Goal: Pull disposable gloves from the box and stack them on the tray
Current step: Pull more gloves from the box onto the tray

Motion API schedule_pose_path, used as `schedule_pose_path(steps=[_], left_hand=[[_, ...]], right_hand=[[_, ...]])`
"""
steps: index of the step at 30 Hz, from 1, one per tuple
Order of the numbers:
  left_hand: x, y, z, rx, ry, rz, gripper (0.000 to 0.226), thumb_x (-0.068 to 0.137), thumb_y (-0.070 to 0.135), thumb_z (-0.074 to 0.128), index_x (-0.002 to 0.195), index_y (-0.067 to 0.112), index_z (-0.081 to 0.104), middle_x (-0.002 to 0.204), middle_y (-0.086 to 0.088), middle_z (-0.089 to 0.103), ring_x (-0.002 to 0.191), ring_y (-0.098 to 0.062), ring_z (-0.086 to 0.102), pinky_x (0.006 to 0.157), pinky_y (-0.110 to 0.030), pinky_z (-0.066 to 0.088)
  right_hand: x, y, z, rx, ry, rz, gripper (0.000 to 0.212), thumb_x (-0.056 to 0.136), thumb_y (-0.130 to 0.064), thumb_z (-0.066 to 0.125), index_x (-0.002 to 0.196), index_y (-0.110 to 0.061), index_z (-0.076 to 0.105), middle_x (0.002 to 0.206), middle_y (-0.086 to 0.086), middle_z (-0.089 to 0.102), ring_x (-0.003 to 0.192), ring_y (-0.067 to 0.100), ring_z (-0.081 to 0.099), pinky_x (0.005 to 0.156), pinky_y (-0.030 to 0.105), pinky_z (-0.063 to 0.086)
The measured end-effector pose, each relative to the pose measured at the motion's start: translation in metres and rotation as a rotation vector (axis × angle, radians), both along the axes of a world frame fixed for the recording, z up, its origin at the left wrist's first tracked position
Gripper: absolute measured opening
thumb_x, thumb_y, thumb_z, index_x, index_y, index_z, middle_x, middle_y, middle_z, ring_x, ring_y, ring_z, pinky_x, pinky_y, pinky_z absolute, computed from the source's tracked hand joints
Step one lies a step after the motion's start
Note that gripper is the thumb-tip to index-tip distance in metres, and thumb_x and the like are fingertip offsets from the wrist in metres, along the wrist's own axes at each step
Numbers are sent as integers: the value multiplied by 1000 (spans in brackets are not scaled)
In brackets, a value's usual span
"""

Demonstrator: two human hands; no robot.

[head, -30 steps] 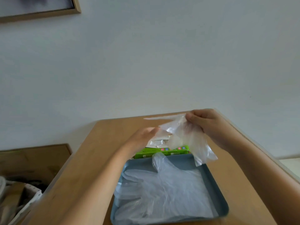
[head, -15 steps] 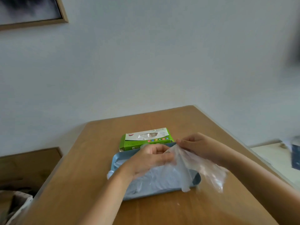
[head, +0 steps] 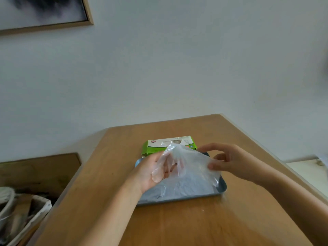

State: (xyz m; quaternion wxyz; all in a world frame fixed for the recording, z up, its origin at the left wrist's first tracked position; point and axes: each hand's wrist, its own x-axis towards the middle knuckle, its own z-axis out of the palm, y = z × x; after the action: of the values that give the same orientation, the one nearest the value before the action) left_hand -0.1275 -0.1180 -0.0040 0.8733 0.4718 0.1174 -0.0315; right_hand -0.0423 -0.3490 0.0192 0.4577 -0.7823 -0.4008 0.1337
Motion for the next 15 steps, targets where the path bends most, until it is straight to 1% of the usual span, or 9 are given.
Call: schedule_pose_path(steps=[2,3,5,7,8,10,11,13,15], left_hand=[[-2,3,-2,-38,17,12,28,73,19,63,97,6,63,80,-7,63,70,-17,65,55,-22,54],[-6,3,-1,-62,10,-4,27,74,18,62,98,4,66,82,-9,64,70,-17,66,57,-23,55],[-11,3,1,-135,-16,-15,27,78,14,59,100,-1,67,86,-12,63,72,-21,67,63,-27,57],[-14,7,1,-147,-51,-39,26,80,12,61,103,-2,63,86,-13,63,72,-22,67,65,-30,58],[-16,9,1,-146,-74,-34,28,77,10,69,102,-2,62,85,-14,64,72,-23,68,68,-32,58],[-19,13,0,-189,-107,-35,38,63,4,84,96,-3,66,87,-14,65,74,-25,69,74,-35,57],[-20,15,0,-190,-108,-29,36,61,5,85,93,-3,70,87,-15,66,74,-24,69,75,-36,57],[-22,17,-2,-139,-110,24,19,75,12,73,87,-2,74,88,-16,67,74,-24,69,71,-36,59],[-23,17,-2,-99,-111,91,20,80,12,62,86,-1,76,90,-18,67,74,-26,69,71,-37,60]], right_hand=[[1,5,-2,81,-17,-77,29,86,-8,68,96,-35,70,73,-19,70,66,-1,63,66,12,46],[1,8,-3,109,-44,-105,29,84,-8,71,89,-36,72,71,-17,70,64,-1,61,64,10,45],[3,11,-6,95,-118,-118,36,79,-5,74,81,-41,73,82,-11,71,66,7,59,64,15,45],[4,14,-8,40,-145,-53,51,76,6,69,85,-44,73,102,-13,67,73,7,58,68,20,46],[5,14,-8,21,-139,-12,58,72,12,64,90,-43,73,111,-15,64,81,5,60,71,22,48],[4,14,-7,-18,-125,54,68,66,19,55,100,-38,71,121,-20,57,98,5,59,80,27,51],[3,14,-6,-37,-124,78,70,65,19,53,102,-37,71,123,-22,55,104,3,57,83,27,51],[1,14,-5,-60,-95,97,67,70,20,55,100,-36,74,121,-26,57,110,-3,55,87,22,51],[-1,15,-6,-32,-40,48,54,77,15,60,93,-33,77,110,-25,66,103,-1,61,89,22,52]])
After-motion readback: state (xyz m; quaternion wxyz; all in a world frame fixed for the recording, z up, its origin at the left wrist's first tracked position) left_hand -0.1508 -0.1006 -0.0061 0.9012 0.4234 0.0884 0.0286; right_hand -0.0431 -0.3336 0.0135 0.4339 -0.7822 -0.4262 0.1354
